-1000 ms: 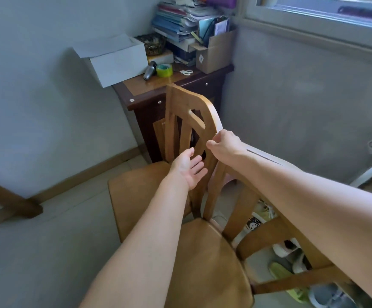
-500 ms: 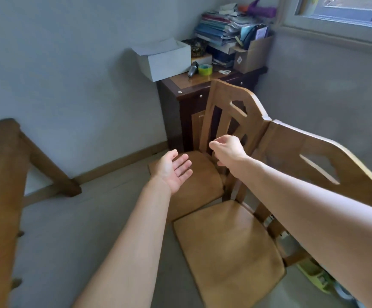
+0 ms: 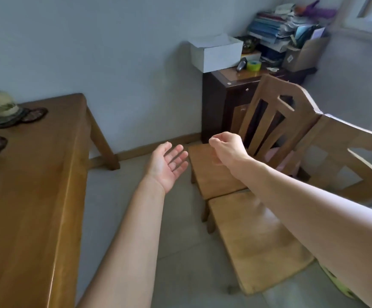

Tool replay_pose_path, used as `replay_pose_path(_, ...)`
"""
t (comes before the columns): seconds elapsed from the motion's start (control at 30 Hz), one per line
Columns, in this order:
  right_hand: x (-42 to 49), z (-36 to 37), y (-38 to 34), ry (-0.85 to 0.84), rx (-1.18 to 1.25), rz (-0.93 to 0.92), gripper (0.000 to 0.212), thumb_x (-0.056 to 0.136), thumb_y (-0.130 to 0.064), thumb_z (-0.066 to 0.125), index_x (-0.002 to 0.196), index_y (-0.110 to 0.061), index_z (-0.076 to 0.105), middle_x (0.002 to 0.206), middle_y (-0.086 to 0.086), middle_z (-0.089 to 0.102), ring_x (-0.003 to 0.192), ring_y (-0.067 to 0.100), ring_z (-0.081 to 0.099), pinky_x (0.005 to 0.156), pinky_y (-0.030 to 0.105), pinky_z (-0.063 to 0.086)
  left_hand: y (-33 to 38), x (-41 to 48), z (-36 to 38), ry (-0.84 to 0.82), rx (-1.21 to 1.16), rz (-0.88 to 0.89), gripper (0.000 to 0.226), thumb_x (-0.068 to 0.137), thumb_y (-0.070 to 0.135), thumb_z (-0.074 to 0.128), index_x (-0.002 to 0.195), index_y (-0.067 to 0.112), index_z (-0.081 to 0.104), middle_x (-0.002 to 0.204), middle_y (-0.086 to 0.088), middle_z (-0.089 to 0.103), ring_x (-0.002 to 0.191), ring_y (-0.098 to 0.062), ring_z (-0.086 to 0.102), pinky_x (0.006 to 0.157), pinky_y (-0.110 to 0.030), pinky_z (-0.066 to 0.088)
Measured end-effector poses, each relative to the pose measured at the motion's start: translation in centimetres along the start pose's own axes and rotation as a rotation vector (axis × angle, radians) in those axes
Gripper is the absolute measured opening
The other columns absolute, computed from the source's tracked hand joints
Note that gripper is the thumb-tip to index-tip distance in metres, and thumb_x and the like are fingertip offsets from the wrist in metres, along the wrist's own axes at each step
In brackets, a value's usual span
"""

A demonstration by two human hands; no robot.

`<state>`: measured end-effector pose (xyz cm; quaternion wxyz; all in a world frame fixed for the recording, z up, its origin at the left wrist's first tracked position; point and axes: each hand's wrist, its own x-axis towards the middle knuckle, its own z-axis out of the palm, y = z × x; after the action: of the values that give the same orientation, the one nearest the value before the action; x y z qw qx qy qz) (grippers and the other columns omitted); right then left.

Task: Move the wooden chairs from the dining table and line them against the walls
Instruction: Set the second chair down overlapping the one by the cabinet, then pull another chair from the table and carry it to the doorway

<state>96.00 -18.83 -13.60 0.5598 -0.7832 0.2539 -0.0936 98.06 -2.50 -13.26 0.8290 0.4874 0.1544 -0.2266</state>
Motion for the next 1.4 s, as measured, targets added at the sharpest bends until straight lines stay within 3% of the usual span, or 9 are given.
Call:
replay_pose_path(0.1, -2.6, 1.2, -0.8, -0.057, 0.008, -0.044, 0.021, 0.091, -0.021, 0.054, 0.106, -0.011, 0.066, 0.079, -0.001, 0.062, 0.073, 0.016, 0.063, 0.07, 0.037, 0.061, 0.9, -2.5, -3.0, 0.074, 0.003, 0.059, 0.026, 0.1, 0.025, 0.045, 0.124, 0.015, 0.051, 0.121, -0.008, 0.064, 0.104, -0.027, 0.063, 0.083, -0.037, 0.051)
replay_pose_path(0.23, -6.8, 2.1, -1.4, -0.131, 0.076, -0.048, 0.021, 0.092, -0.017, 0.053, 0.107, -0.009, 0.064, 0.079, 0.005, 0.062, 0.072, 0.019, 0.061, 0.072, 0.043, 0.06, 1.4, -7.4, -6.6, 0.148, -0.013, 0.149, 0.012, 0.099, 0.024, 0.047, 0.106, 0.018, 0.055, 0.119, -0.008, 0.066, 0.102, -0.026, 0.064, 0.085, -0.037, 0.05)
replay_pose_path(0.33, -10.5, 2.3, -2.0, -0.198, 0.146, -0.069, 0.024, 0.093, -0.016, 0.052, 0.112, -0.006, 0.063, 0.088, 0.01, 0.063, 0.075, 0.022, 0.064, 0.076, 0.044, 0.059, 1.3, -12.0, -8.6, 0.184, -0.019, 0.236, 0.017, 0.098, 0.024, 0.048, 0.112, 0.017, 0.055, 0.112, -0.006, 0.069, 0.095, -0.023, 0.067, 0.086, -0.037, 0.051)
replay_pose_path(0.43, -14.7, 2.0, -3.3, -0.242, 0.177, -0.124, 0.018, 0.093, -0.015, 0.052, 0.108, -0.011, 0.062, 0.099, 0.01, 0.066, 0.079, 0.021, 0.07, 0.075, 0.042, 0.06, 0.7, -17.1, -10.9, 0.197, -0.036, 0.306, 0.014, 0.098, 0.024, 0.047, 0.107, 0.018, 0.056, 0.108, -0.005, 0.07, 0.09, -0.021, 0.069, 0.087, -0.037, 0.052)
replay_pose_path(0.6, -21.2, 2.1, -5.7, -0.344, 0.225, -0.202, 0.009, 0.094, -0.015, 0.052, 0.093, -0.014, 0.061, 0.097, 0.01, 0.064, 0.075, 0.02, 0.068, 0.068, 0.038, 0.06, -0.6, -25.2, -14.6, 0.261, -0.075, 0.357, 0.021, 0.099, 0.023, 0.047, 0.118, 0.017, 0.052, 0.111, -0.006, 0.068, 0.095, -0.024, 0.067, 0.095, -0.041, 0.049)
replay_pose_path(0.7, -25.1, 3.8, -6.8, -0.443, 0.237, -0.235, 0.009, 0.094, -0.015, 0.054, 0.096, -0.012, 0.062, 0.095, 0.01, 0.065, 0.071, 0.019, 0.068, 0.065, 0.036, 0.06, -0.6, -29.7, -16.9, 0.306, -0.12, 0.388, 0.021, 0.099, 0.023, 0.047, 0.118, 0.017, 0.052, 0.119, -0.009, 0.066, 0.105, -0.028, 0.065, 0.101, -0.044, 0.046)
replay_pose_path(0.93, -35.6, 12.4, -9.9, -0.669, 0.303, -0.29, 0.011, 0.093, -0.016, 0.055, 0.089, -0.013, 0.064, 0.084, 0.008, 0.068, 0.067, 0.017, 0.07, 0.062, 0.035, 0.061, 1.0, -39.6, -26.3, 0.49, -0.174, 0.554, 0.03, 0.096, 0.025, 0.057, 0.125, 0.018, 0.056, 0.103, -0.006, 0.077, 0.093, -0.025, 0.073, 0.085, -0.045, 0.055)
replay_pose_path(1.2, -49.7, 26.3, -13.0, -0.911, 0.367, -0.293, 0.013, 0.095, -0.019, 0.055, 0.098, -0.013, 0.066, 0.097, 0.012, 0.072, 0.08, 0.024, 0.074, 0.071, 0.043, 0.062, 4.3, -50.6, -41.7, 0.652, -0.215, 0.717, 0.035, 0.098, 0.029, 0.051, 0.131, 0.018, 0.052, 0.109, -0.004, 0.075, 0.096, -0.024, 0.073, 0.07, -0.036, 0.06)
replay_pose_path(1.4, -61.6, 37.5, -15.0, -1.085, 0.367, -0.265, 0.018, 0.098, -0.02, 0.053, 0.109, -0.011, 0.065, 0.104, 0.013, 0.071, 0.087, 0.025, 0.073, 0.074, 0.041, 0.062, 6.8, -59.2, -53.6, 0.779, -0.246, 0.741, 0.039, 0.101, 0.026, 0.046, 0.139, 0.016, 0.047, 0.111, -0.006, 0.072, 0.093, -0.022, 0.073, 0.07, -0.033, 0.058)
